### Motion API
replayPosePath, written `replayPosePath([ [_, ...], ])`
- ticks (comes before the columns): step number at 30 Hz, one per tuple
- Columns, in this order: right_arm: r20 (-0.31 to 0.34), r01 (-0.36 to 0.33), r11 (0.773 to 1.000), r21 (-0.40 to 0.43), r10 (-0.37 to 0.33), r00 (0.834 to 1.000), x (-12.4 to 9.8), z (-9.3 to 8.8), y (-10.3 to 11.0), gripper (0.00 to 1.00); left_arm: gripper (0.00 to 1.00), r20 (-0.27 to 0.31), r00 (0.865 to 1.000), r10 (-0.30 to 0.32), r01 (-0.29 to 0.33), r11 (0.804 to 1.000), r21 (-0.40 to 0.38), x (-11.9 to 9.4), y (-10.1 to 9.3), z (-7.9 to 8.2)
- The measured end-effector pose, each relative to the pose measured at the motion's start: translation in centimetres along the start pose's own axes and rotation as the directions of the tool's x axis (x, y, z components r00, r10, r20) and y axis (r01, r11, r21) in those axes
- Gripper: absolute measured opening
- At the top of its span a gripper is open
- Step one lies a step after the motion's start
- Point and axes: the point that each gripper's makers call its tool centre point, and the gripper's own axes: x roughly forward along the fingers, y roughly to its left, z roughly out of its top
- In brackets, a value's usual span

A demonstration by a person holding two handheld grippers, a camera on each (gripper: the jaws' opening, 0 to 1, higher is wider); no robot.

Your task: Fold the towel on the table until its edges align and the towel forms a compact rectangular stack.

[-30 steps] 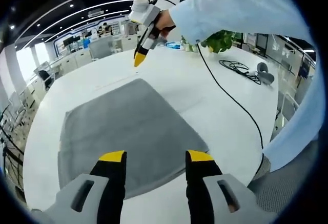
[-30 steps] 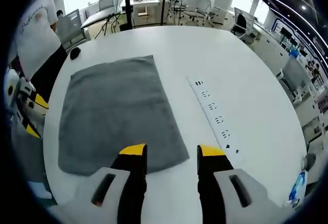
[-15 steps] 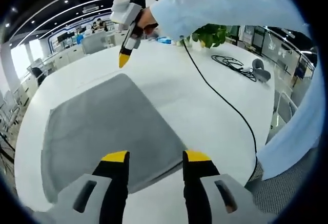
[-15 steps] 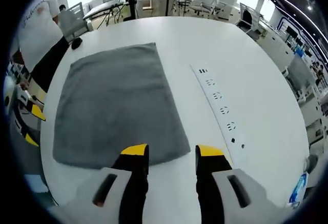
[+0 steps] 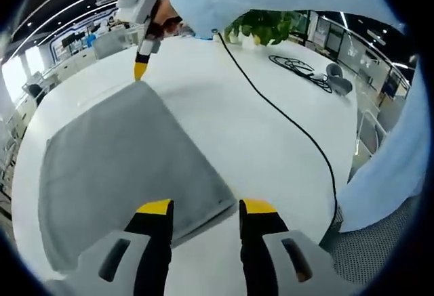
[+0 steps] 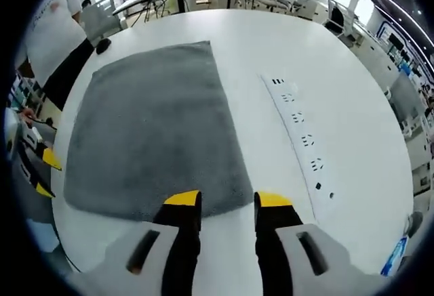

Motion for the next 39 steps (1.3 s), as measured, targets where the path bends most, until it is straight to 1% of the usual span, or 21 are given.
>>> replayPosePath([
  [2, -0.004, -0.004, 1.000, -0.002, 0.004, 1.000, 0.3, -0.1, -0.1, 0.28, 0.39, -0.014, 1.000, -0.001, 0.001, 1.000, 0.001, 0.3, 0.1, -0.1],
  [4, -0.010, -0.003, 1.000, -0.002, 0.003, 1.000, 0.4, -0.2, -0.2, 0.29, 0.39, -0.014, 1.000, -0.005, 0.005, 1.000, -0.006, 0.5, 0.2, 0.2],
  [7, -0.016, -0.007, 1.000, 0.005, 0.007, 1.000, 1.1, -0.4, -0.5, 0.29, 0.37, -0.025, 1.000, -0.005, 0.005, 1.000, 0.000, 1.1, 0.4, 0.3],
  [9, -0.027, -0.016, 1.000, 0.003, 0.016, 1.000, 1.6, -0.7, -0.4, 0.28, 0.34, -0.053, 0.999, -0.011, 0.011, 1.000, 0.006, 1.4, 0.3, 0.0],
  [11, -0.031, -0.017, 1.000, -0.002, 0.017, 0.999, 2.0, -1.0, -0.4, 0.27, 0.34, -0.069, 0.998, -0.010, 0.011, 1.000, 0.012, 1.5, 0.1, -0.3],
  [14, -0.045, -0.017, 1.000, -0.002, 0.016, 0.999, 2.5, -1.4, -0.6, 0.27, 0.34, -0.084, 0.996, -0.013, 0.015, 1.000, 0.026, 1.8, -0.1, -0.6],
  [18, -0.045, -0.019, 1.000, -0.005, 0.019, 0.999, 2.8, -1.8, -0.7, 0.26, 0.34, -0.106, 0.994, -0.027, 0.031, 0.999, 0.030, 2.1, -0.8, -1.3],
  [21, -0.043, -0.019, 1.000, -0.013, 0.018, 0.999, 2.7, -1.7, -0.5, 0.24, 0.34, -0.120, 0.992, -0.029, 0.034, 0.999, 0.041, 2.5, -1.0, -1.8],
  [27, -0.045, -0.027, 0.999, -0.018, 0.026, 0.999, 3.1, -2.0, -0.5, 0.21, 0.34, -0.118, 0.993, -0.030, 0.034, 0.999, 0.036, 2.8, -1.0, -2.0],
  [31, -0.039, -0.033, 0.999, -0.015, 0.033, 0.999, 3.4, -2.1, -0.3, 0.20, 0.32, -0.114, 0.993, -0.025, 0.028, 0.999, 0.026, 2.9, -0.8, -1.9],
  [37, -0.029, -0.035, 0.999, -0.003, 0.035, 0.999, 3.3, -2.1, -0.2, 0.20, 0.28, -0.093, 0.996, -0.019, 0.018, 1.000, -0.004, 2.9, -0.4, -1.9],
  [38, -0.027, -0.035, 0.999, -0.001, 0.035, 0.999, 3.3, -2.1, -0.2, 0.20, 0.27, -0.092, 0.996, -0.017, 0.017, 1.000, -0.005, 2.9, -0.4, -1.9],
  [39, -0.024, -0.034, 0.999, 0.001, 0.034, 0.999, 3.3, -2.1, -0.1, 0.20, 0.25, -0.097, 0.995, -0.003, 0.005, 1.000, 0.020, 2.9, -0.1, -1.9],
])
